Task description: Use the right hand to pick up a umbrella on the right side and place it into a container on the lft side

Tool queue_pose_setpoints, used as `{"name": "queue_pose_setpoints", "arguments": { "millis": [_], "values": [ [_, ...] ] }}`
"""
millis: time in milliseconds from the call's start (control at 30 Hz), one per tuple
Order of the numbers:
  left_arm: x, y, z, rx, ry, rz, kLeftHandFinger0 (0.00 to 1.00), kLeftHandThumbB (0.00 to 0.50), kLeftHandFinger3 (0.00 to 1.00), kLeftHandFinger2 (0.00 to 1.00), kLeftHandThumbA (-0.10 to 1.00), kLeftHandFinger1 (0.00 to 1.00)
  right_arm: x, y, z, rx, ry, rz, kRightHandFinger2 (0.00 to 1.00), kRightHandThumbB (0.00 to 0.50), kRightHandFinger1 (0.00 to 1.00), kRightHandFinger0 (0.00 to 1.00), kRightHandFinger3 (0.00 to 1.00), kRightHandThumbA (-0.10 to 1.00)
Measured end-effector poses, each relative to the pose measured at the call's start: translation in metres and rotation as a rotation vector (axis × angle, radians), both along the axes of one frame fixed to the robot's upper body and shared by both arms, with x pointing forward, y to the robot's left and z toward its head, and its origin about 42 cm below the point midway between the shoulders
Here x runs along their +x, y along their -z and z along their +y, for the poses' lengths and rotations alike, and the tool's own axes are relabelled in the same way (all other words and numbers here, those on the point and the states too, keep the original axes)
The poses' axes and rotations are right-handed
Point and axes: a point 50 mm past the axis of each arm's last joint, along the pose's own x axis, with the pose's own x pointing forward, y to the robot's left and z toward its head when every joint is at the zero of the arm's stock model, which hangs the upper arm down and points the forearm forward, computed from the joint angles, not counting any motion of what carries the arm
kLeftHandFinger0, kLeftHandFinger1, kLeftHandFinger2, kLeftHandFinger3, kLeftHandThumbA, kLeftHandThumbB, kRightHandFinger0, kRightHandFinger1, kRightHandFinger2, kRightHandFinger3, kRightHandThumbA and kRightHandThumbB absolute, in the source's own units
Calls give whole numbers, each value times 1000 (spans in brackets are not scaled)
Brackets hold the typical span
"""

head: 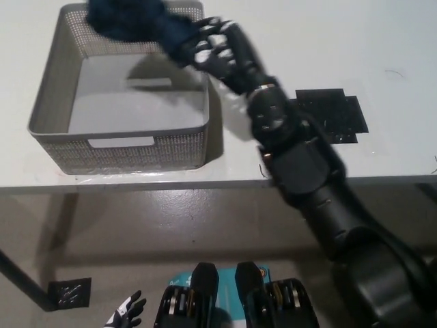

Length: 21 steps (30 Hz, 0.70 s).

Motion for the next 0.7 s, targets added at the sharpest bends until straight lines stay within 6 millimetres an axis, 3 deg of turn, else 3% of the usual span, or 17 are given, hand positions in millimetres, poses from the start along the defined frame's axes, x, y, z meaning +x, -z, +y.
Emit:
{"name": "queue_pose_setpoints", "arguments": {
  "millis": [67, 133, 200, 233, 267, 367, 433, 467, 500, 533, 567, 600, 700],
  "values": [
    [-1, 1, -1, 1, 4, 3, 1000, 2, 1000, 1000, 1000, 1000, -6, -2, 17, 9, -29, -1, 640, 180, 242, 9, 696, -100],
    [-2, 1, -2, 1, 8, 4, 1000, 0, 1000, 1000, 1000, 1000, -10, -4, 28, 14, -50, -9, 604, 167, 192, 0, 662, -100],
    [-2, 1, -3, 2, 13, 5, 1000, 0, 1000, 1000, 1000, 1000, -13, -9, 41, 10, -70, -20, 501, 171, 82, 0, 604, -100],
    [-2, 1, -3, 2, 13, 5, 1000, 2, 1000, 1000, 1000, 1000, -13, -10, 42, 9, -72, -21, 392, 175, 8, 0, 563, -100],
    [-2, 1, -4, 2, 18, 4, 1000, 6, 1000, 1000, 1000, 1000, -14, -14, 49, 8, -82, -31, 324, 174, 0, 0, 546, -100],
    [-2, 1, -6, 3, 28, 5, 1000, 24, 1000, 1000, 1000, 1000, -15, -17, 60, -13, -96, -42, 547, 151, 61, 0, 625, -100],
    [-2, 1, -8, 4, 39, 3, 1000, 26, 1000, 1000, 1000, 1000, -15, -17, 65, -29, -102, -46, 641, 188, 180, 0, 690, -100],
    [-2, 1, -8, 5, 43, 3, 1000, 31, 1000, 1000, 1000, 1000, -16, -16, 67, -34, -101, -48, 666, 250, 237, 0, 795, 103],
    [-2, 1, -9, 6, 48, 2, 1000, 32, 1000, 1000, 1000, 1000, -16, -16, 68, -41, -99, -50, 1000, 434, 728, 419, 1000, 584],
    [-1, 1, -10, 9, 54, 0, 1000, 33, 1000, 1000, 1000, 1000, -16, -15, 69, -47, -95, -54, 1000, 398, 840, 556, 1000, 552],
    [0, 1, -10, 12, 58, -2, 1000, 34, 1000, 1000, 1000, 1000, -16, -15, 70, -52, -95, -55, 1000, 436, 1000, 1000, 1000, 687],
    [0, 1, -10, 15, 63, -3, 1000, 28, 1000, 1000, 1000, 1000, -17, -15, 70, -59, -97, -54, 1000, 493, 1000, 1000, 1000, 825],
    [1, 0, -11, 23, 79, -5, 1000, 26, 1000, 1000, 1000, 1000, -17, -20, 69, -109, -119, -47, 1000, 500, 1000, 1000, 1000, 881]
  ]
}}
